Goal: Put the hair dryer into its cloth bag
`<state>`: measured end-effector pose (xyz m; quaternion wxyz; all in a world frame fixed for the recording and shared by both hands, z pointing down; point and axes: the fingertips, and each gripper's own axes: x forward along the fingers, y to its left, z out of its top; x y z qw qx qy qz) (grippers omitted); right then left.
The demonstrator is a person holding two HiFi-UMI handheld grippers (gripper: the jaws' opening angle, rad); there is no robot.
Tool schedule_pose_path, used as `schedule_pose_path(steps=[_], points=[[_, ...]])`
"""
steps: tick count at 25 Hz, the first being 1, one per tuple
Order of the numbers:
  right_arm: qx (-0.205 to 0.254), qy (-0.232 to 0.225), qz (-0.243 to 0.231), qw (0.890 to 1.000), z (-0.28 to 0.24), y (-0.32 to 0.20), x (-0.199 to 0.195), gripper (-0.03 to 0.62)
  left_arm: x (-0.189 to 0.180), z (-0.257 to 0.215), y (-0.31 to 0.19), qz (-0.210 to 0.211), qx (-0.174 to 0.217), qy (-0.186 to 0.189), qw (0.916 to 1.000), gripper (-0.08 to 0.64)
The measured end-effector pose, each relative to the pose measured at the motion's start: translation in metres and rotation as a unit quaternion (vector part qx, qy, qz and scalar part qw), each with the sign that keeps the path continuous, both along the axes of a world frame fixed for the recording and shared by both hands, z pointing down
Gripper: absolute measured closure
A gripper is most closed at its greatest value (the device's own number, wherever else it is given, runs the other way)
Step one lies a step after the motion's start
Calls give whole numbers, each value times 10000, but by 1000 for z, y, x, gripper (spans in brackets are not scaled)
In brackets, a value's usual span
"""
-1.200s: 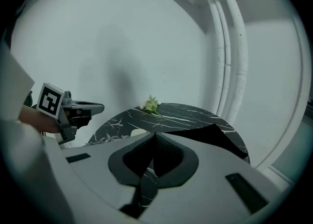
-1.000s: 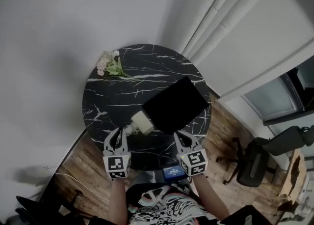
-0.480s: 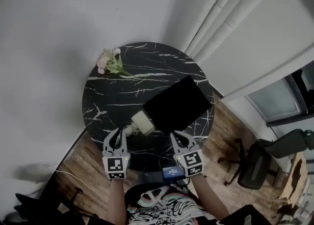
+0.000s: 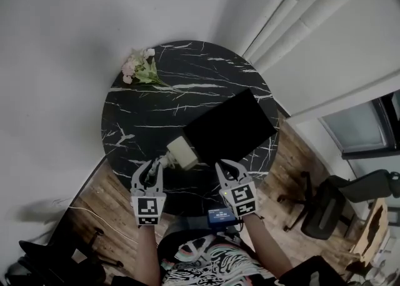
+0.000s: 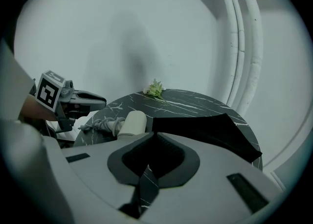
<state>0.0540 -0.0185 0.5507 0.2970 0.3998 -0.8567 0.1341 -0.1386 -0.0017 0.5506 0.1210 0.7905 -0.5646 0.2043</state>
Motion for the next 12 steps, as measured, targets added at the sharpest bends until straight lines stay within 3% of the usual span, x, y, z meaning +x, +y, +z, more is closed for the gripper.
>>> schedule_pose_path(steps=[6,12], points=[[-331,157,-326,9988,29,-5,-13,571,0,22,4,272,-312,-344,9986,422],[-495,507,-605,9957,53,-11,-19,558,4,53,14,792,-807,-696,9911,317]])
